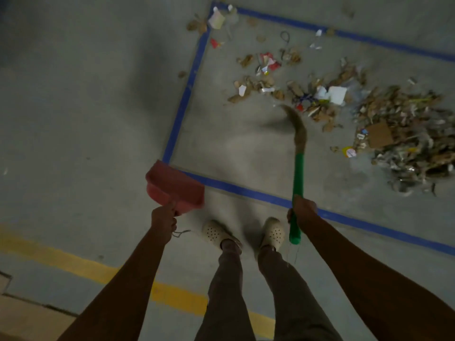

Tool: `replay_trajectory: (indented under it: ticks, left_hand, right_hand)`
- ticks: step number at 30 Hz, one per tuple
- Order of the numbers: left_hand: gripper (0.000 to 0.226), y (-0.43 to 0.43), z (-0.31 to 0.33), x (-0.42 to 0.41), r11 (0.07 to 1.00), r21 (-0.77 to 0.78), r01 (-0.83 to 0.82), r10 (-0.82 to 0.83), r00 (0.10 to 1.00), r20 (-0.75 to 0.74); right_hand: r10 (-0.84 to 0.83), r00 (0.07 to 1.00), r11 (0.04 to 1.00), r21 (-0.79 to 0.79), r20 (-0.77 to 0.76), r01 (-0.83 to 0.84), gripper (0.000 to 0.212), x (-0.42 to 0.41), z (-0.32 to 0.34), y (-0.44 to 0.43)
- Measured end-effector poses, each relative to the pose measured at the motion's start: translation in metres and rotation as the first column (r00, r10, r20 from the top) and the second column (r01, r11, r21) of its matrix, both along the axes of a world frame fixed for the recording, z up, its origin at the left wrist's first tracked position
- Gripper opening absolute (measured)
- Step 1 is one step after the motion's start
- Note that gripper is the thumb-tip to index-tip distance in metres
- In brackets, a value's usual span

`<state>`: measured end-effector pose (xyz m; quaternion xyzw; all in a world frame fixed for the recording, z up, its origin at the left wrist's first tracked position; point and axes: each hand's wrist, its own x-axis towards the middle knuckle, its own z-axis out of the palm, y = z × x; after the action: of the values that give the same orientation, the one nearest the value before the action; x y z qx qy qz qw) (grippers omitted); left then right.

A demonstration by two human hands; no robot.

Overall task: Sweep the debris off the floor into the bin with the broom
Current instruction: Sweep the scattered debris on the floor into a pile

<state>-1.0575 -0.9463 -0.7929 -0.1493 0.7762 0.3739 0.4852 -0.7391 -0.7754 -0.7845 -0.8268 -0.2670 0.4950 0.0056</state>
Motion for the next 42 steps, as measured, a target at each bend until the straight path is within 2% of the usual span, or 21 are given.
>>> replay_trajectory:
  ticks: [5,10,18,21,27,32,34,39,42]
  left_hand:
    - [0.022,0.020,0.027,-0.028,0.998,0.053,0.014,-0.015,1.000,0.019]
    - [0.021,0.027,0.061,-0.065,0.993,0.115,-0.013,0.016,0.999,-0.028]
    - [0.026,0.038,0.093,-0.125,0.988,0.150,-0.045,0.065,0.990,-0.126]
    - [0.027,0.050,0.092,-0.150,0.989,0.144,-0.037,0.060,0.986,-0.153]
    - [0.027,0.094,0.081,-0.207,0.992,0.123,-0.003,0.023,0.986,-0.165]
    - [0.018,0.144,0.073,-0.252,0.998,0.055,0.028,-0.019,0.988,-0.151]
    - [0.014,0.167,0.072,-0.268,0.998,0.030,0.050,-0.046,0.988,-0.144]
    - [0.023,0.232,0.063,-0.296,0.992,-0.023,0.121,-0.123,0.985,-0.118]
    - [0.024,0.267,0.050,-0.303,0.983,-0.050,0.175,-0.179,0.980,-0.088]
  right_hand:
    - [-0.105,0.994,0.988,0.110,-0.025,0.107,0.044,-0.019,0.044,-0.006]
    - [-0.077,0.990,0.984,0.153,-0.119,0.095,0.043,-0.075,0.079,-0.027]
    - [0.186,0.940,0.978,0.141,-0.285,-0.151,0.042,-0.164,0.097,-0.026]
    - [0.276,0.917,0.959,0.143,-0.289,-0.244,0.045,-0.195,0.093,-0.012]
    - [0.346,0.891,0.937,0.158,-0.294,-0.311,0.040,-0.262,0.060,0.031]
    - [0.353,0.881,0.935,0.073,-0.316,-0.348,0.036,-0.328,0.048,0.084]
    - [0.343,0.879,0.933,0.010,-0.332,-0.360,0.041,-0.350,0.041,0.107]
    - [0.289,0.880,0.931,-0.103,-0.378,-0.350,0.042,-0.387,0.011,0.168]
    - [0.206,0.899,0.940,-0.177,-0.388,-0.292,0.032,-0.389,-0.013,0.201]
